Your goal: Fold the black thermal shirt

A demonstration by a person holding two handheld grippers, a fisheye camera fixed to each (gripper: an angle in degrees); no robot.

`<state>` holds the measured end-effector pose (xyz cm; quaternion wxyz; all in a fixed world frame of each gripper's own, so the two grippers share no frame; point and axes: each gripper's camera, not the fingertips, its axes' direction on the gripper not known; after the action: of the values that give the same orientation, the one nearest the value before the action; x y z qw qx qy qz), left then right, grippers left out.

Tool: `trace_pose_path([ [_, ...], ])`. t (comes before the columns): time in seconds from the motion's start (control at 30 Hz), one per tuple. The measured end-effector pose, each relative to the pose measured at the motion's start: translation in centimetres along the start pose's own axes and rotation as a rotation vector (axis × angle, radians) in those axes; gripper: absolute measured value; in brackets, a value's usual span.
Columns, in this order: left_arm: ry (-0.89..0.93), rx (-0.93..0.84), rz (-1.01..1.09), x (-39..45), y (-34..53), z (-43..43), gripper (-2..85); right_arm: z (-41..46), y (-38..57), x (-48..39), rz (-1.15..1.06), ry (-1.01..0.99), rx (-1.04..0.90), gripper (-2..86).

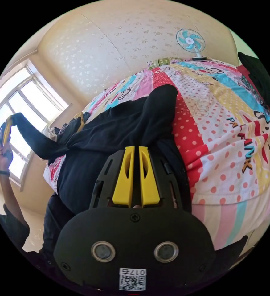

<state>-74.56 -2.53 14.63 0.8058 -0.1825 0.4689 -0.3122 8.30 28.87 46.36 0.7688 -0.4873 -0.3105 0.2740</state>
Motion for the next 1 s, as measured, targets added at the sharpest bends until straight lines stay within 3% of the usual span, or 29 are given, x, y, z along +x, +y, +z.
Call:
trace_pose_path([
  [0.2, 0.37, -0.623, 0.204, 10.2, 13.7, 22.0, 9.9, -2.5, 0.3, 1.7, 0.035, -0.176, 0.122, 4.8],
  [0.3, 0.366, -0.782, 0.146, 10.0, 21.2, 24.8, 12.1, -3.2, 0.1, 2.4, 0.076, -0.244, 0.173, 5.8],
  [0.37, 0.289, -0.786, 0.141, 8.9, 23.5, 23.9, 11.8, -3.1, -0.6, 2.0, 0.089, -0.245, 0.164, 6.2],
  [0.57, -0.308, -0.835, 0.279, 3.6, 27.2, 18.4, 10.9, -2.4, -2.3, -0.8, 0.065, -0.153, 0.127, 5.9],
  [0.6, -0.349, -0.905, 0.37, 2.7, 29.2, 18.1, 10.5, -2.3, -2.5, -1.0, 0.071, -0.142, 0.118, 5.8],
  [0.63, -0.264, -0.796, 0.357, 2.1, 30.0, 16.4, 9.9, -1.9, -3.0, -1.3, 0.09, -0.109, 0.089, 5.1],
  [0.77, -0.204, -0.851, 0.156, 1.5, 29.0, 15.2, 8.7, -2.5, -5.7, -3.6, 0.013, 0.016, -0.161, 5.0],
  [0.87, -0.374, -0.787, 0.223, 3.6, 28.0, 11.6, 9.7, -7.0, -5.4, -4.2, -0.039, 0.095, -0.211, 9.3],
  [0.93, -0.56, -0.635, 0.304, 5.0, 27.9, 6.9, 15.5, -8.7, -5.0, -3.5, -0.026, 0.124, -0.281, 10.0],
  [1.0, -0.584, -0.631, 0.264, 4.5, 28.6, 4.3, 16.2, -8.5, -4.1, -2.6, 0.015, 0.113, -0.428, 10.7],
])
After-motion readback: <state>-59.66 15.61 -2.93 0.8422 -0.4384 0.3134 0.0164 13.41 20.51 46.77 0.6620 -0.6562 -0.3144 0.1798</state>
